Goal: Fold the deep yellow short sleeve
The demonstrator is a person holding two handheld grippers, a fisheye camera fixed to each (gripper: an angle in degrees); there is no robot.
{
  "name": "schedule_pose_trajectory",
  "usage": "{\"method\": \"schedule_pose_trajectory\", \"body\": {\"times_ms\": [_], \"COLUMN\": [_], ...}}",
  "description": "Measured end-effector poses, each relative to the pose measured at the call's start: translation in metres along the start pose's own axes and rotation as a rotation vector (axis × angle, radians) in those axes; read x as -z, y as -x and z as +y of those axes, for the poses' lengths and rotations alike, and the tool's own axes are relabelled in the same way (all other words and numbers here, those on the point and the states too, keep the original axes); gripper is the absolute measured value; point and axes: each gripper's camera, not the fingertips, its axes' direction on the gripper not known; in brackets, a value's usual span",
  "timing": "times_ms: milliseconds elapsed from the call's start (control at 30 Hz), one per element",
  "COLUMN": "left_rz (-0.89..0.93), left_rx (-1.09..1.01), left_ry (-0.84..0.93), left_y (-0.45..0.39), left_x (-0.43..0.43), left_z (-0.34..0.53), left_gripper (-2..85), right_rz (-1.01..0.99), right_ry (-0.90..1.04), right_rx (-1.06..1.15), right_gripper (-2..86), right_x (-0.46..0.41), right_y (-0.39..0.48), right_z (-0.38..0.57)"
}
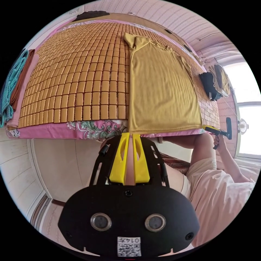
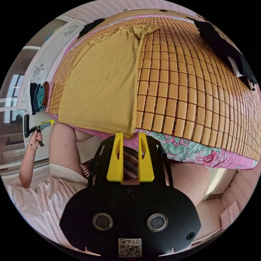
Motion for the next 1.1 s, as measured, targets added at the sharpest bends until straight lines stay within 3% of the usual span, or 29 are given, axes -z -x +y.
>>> {"method": "schedule_pose_trajectory", "body": {"times_ms": [167, 400, 500, 700, 833, 933, 1100], "left_rz": [-0.005, -0.001, 0.001, 0.009, 0.049, 0.087, 0.113], "left_rx": [-0.054, -0.194, -0.297, -0.535, -0.635, -0.658, -0.733], "left_ry": [-0.036, -0.073, -0.093, -0.169, -0.209, -0.209, -0.158], "left_y": [-0.014, -0.049, -0.077, -0.146, -0.177, -0.191, -0.225], "left_x": [0.003, -0.004, -0.016, -0.052, -0.072, -0.084, -0.086], "left_z": [-0.006, -0.041, -0.077, -0.193, -0.262, -0.303, -0.338], "left_gripper": [-0.2, -0.6, -0.5, 0.2, 0.3, 0.2, -0.6], "right_rz": [-0.023, -0.063, 0.016, 0.144, 0.170, 0.177, 0.074], "right_ry": [-0.007, 0.057, -0.058, -0.288, -0.325, -0.290, -0.409], "right_rx": [-0.014, 0.007, 0.093, 0.248, 0.165, 0.077, -0.055], "right_gripper": [2.2, 5.2, 6.3, 8.0, 10.6, 5.1, 0.8], "right_x": [-0.008, 0.004, 0.043, 0.080, 0.063, 0.045, 0.083], "right_y": [-0.002, -0.023, -0.018, -0.003, -0.026, -0.045, -0.087], "right_z": [-0.008, -0.011, -0.043, -0.204, -0.318, -0.360, -0.317]}}
